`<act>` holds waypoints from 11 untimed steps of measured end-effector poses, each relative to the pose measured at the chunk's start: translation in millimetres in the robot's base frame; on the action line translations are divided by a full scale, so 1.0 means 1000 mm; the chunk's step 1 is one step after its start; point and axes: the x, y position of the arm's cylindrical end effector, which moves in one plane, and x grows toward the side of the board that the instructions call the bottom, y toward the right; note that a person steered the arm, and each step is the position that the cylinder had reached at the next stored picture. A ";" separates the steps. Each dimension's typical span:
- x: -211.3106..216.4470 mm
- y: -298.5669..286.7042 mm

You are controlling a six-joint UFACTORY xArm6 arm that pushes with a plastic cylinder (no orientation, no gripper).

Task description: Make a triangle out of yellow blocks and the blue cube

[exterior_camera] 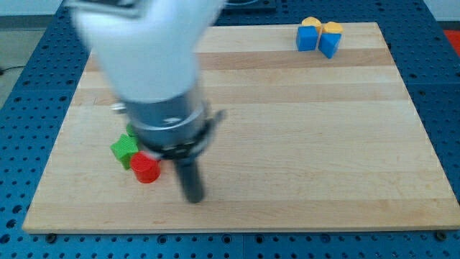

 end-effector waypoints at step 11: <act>-0.303 0.149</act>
